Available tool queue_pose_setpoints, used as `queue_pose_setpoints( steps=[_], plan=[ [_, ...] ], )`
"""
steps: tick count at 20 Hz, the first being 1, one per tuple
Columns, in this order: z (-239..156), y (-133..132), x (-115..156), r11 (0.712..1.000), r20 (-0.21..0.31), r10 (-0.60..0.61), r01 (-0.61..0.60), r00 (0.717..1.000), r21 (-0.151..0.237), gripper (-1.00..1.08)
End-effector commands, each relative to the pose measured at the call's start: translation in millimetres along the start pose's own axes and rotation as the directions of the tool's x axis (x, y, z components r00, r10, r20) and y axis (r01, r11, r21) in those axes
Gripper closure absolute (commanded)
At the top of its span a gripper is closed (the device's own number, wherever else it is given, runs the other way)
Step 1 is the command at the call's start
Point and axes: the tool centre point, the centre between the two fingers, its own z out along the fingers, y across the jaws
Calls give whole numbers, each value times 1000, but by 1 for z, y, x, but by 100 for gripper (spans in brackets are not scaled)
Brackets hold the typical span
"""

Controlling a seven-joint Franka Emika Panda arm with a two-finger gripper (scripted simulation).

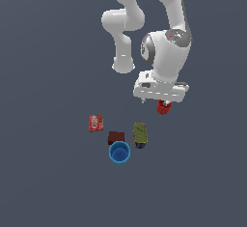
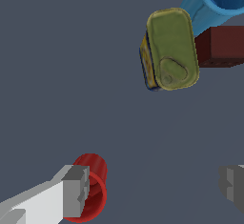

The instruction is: Pick up a designated object from a clutter of objects.

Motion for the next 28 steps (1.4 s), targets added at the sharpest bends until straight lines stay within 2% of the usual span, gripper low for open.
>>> queue_pose_setpoints(
  steps=[1, 7, 14, 28],
  plan=[
    [18, -21, -17, 1000, -6, 17, -16, 1000, 5, -92],
    [49, -55, -52, 999, -14, 47, -46, 999, 16, -92],
    [69, -74, -78, 997, -18, 67, -67, 998, 23, -92],
    [89, -77, -83, 997, -18, 70, -69, 997, 25, -92]
  ],
)
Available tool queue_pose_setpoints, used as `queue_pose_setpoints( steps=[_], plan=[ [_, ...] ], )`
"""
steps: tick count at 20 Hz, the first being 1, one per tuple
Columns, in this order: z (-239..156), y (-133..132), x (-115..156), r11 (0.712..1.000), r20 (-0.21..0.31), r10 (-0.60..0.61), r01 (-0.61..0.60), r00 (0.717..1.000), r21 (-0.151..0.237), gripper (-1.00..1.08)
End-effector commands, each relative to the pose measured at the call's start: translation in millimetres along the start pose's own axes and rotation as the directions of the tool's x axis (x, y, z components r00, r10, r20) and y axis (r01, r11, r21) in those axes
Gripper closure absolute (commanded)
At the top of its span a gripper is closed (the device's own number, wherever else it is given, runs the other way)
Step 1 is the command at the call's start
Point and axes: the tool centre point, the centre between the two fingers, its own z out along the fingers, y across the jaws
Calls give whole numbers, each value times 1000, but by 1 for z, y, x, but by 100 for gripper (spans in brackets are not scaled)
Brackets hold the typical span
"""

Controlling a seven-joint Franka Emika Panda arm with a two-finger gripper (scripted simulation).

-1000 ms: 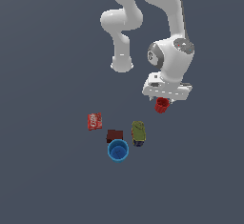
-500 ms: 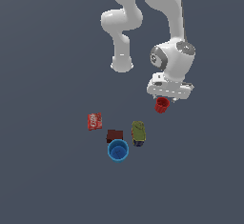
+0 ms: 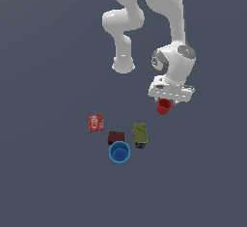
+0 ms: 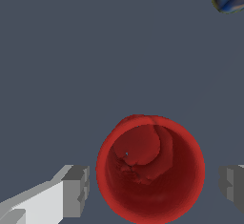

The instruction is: Pick up a designated object from a clutter of objects.

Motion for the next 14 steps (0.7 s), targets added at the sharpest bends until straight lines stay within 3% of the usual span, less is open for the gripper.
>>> queue_pose_setpoints(
  steps=[1, 12, 13, 14],
  plan=[
    [10, 0, -1, 1000, 1, 0, 0, 1000, 0, -92],
    [39, 0, -1, 1000, 0, 1, -1, 1000, 0, -92],
    [39, 0, -1, 1000, 0, 1, -1, 1000, 0, 108],
    [39, 0, -1, 1000, 0, 1, -1, 1000, 0, 108]
  ],
)
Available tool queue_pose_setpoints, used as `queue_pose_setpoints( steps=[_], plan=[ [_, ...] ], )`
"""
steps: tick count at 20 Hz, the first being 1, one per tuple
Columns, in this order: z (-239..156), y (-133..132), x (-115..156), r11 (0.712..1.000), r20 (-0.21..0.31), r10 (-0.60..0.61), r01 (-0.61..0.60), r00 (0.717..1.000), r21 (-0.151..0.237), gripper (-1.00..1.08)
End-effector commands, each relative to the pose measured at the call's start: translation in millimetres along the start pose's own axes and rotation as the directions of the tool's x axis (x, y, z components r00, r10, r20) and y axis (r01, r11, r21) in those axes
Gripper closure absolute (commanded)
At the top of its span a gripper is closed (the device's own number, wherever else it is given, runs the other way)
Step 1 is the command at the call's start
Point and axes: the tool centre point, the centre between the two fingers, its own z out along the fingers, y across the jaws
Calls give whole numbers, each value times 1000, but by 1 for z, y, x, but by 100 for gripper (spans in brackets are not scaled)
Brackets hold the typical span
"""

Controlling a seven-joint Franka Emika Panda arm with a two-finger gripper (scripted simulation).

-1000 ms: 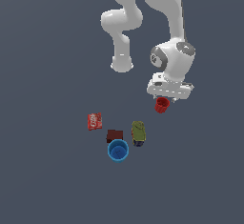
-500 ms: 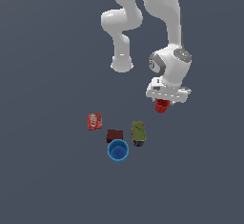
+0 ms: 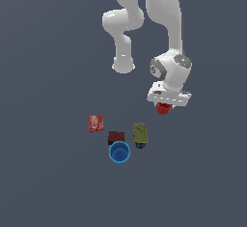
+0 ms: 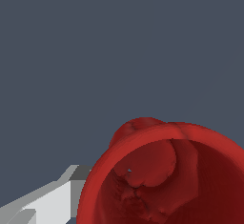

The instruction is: Pick up a designated object from a clutter of objects.

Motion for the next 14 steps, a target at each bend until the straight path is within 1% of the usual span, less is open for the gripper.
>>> queue_pose_setpoints(
  steps=[1, 10, 14],
  plan=[
    [1, 1, 0, 1000, 1, 1, -1, 1000, -1, 108],
    [0, 0, 0, 1000, -1, 0, 0, 1000, 1, 108],
    [-4, 4, 1, 1000, -1, 0, 0, 1000, 1, 108]
  ],
)
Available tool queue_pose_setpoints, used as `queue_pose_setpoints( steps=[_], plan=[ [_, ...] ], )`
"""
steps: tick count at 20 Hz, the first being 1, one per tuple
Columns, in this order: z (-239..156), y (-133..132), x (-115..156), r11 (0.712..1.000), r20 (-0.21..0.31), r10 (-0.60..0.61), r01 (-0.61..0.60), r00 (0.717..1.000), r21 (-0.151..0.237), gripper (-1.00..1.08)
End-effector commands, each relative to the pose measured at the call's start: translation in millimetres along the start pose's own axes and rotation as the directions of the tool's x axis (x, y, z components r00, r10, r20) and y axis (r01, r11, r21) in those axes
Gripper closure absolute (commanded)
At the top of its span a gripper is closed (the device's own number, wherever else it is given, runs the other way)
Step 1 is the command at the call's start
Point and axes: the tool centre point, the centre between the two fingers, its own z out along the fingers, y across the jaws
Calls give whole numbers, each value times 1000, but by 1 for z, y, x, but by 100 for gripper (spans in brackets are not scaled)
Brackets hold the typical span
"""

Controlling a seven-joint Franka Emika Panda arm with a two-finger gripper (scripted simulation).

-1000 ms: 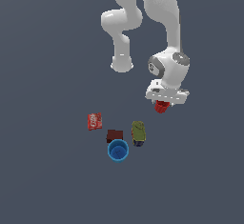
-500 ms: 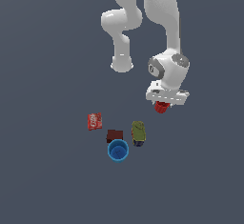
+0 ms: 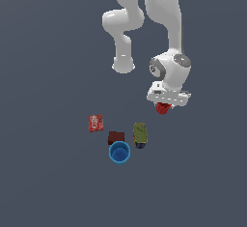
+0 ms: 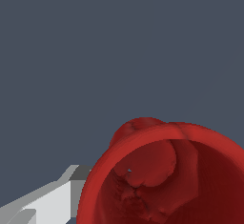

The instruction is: Pick up a designated object from a clutter of objects.

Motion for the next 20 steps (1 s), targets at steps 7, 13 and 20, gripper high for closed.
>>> queue_pose_setpoints(
  steps=[7, 13, 20],
  plan=[
    [-23, 24, 7, 1000, -2, 1, -1, 1000, 1, 108],
    [-54, 58, 15, 1000, 0, 1, -1, 1000, 2, 108],
    [-105, 112, 29, 1000, 1, 1, -1, 1000, 4, 108]
  ],
)
